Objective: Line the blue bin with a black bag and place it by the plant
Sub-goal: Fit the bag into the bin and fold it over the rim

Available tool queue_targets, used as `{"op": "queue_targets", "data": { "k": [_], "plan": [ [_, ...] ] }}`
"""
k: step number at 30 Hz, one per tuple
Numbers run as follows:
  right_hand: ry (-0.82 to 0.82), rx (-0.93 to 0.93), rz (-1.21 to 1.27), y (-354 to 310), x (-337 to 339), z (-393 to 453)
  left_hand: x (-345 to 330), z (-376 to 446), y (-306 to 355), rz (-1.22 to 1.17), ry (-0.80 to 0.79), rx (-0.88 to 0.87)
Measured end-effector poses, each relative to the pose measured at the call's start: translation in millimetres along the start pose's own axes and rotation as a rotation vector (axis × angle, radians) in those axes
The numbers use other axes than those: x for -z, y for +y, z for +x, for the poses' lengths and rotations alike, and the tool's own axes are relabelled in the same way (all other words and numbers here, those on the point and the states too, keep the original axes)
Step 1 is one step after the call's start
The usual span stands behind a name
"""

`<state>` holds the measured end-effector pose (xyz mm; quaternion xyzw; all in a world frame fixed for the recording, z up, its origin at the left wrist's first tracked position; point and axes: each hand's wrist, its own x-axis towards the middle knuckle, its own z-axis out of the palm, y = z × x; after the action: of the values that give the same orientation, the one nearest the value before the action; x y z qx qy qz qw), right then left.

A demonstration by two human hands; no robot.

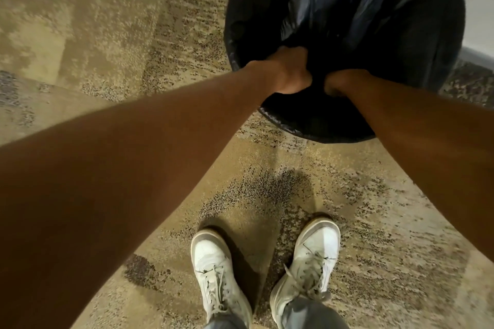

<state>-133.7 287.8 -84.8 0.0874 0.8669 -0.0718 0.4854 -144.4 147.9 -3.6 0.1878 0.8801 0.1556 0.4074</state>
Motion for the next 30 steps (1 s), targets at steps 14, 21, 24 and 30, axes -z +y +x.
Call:
{"op": "queue_targets", "data": {
  "k": [14, 21, 24, 30],
  "plan": [
    [-0.037, -0.022, 1.467, -5, 68, -21, -8, -14, 22, 0.264, -0.343, -0.131],
    [-0.056, 0.019, 1.741, 5, 60, -60, 14, -42, 12, -0.068, 0.111, -0.211],
    [0.019, 0.156, 1.456, 1, 61, -82, 24, -58, -7, -0.159, 0.461, -0.220],
    [0.192, 0.182, 1.014, -31, 100, -91, 11, -97, -25, -0.120, 0.859, 0.105]
  ]
}}
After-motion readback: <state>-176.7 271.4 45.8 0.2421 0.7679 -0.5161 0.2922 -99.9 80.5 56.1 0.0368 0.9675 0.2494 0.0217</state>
